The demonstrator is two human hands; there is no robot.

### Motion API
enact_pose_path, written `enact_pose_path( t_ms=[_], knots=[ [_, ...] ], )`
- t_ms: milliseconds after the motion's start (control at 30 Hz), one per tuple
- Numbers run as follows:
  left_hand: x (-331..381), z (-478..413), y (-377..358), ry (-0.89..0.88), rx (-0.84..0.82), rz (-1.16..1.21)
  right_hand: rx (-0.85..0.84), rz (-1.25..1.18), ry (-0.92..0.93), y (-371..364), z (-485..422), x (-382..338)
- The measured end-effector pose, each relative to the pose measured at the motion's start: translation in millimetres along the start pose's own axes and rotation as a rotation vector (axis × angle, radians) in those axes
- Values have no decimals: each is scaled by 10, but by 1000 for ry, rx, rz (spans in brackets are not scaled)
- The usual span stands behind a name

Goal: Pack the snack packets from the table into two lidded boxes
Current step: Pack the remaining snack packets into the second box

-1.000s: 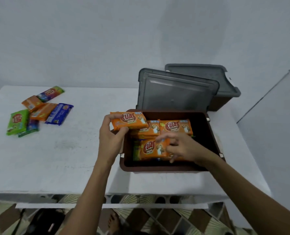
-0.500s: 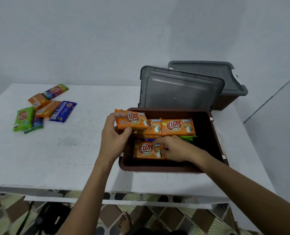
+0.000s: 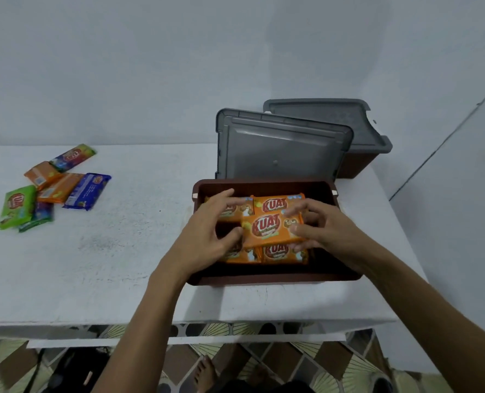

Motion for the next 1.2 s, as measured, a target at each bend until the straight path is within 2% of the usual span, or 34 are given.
enact_pose_path(
  t_ms=[133, 267, 367, 500, 767, 833, 933, 1100, 1200],
  knots=[
    [-165, -4, 131, 26, 164, -202, 60, 274, -53, 114, 53, 135],
    [-349, 56, 172, 67, 286, -289, 81, 355, -126, 101, -51, 340],
    [-407, 98, 139, 89, 298, -290, 53, 591, -172, 61, -172, 441],
    [-434, 106, 117, 96, 304, -270, 64, 997, -106, 9, -289, 488],
    [-502, 125, 121, 51, 277, -191, 125, 1220, -120, -70, -264, 229],
    [-536, 157, 178, 40, 275, -122, 179, 1213, -61, -189, -280, -36],
    [-710, 228, 368, 34, 300, -76, 218, 1073, 99, -487, -420, -471],
    [-1479, 359, 1026, 166, 355, -171, 146, 870, 393, -1346, -1014, -1016],
    [-2034, 433, 1537, 280, 390, -274, 88, 869, 415, -1963, -1565, -1133]
  ],
)
Point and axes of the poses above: each hand's wrist, its own z-axis away from the middle knuckle, its own y-axis out of the back of the hand, x = y × z, the point moved 6 cm from there along -z, towards the middle knuckle
